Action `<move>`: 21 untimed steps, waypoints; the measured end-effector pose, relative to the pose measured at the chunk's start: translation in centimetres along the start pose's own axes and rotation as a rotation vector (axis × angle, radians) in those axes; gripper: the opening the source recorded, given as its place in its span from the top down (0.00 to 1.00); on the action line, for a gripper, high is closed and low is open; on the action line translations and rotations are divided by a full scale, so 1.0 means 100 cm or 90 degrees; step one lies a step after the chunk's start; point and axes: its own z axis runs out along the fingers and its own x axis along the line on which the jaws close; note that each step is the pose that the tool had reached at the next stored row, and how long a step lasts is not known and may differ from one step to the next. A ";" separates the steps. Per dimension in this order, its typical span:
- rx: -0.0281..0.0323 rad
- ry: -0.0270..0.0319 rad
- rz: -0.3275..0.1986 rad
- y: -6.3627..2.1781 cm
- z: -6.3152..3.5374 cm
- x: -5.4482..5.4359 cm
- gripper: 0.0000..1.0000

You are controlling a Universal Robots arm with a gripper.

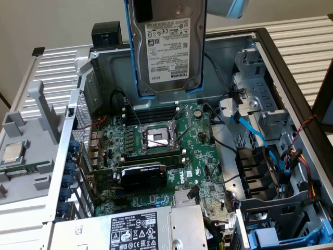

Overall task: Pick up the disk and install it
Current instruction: 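Pick up the disk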

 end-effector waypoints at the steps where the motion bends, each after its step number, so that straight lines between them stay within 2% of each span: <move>1: 0.0001 -0.0001 0.000 -0.0007 0.0002 0.002 0.63; 13: 0.0000 0.0000 0.002 -0.0078 0.0009 0.028 0.63; 21: 0.0000 0.0000 0.002 -0.0203 0.0015 0.040 0.63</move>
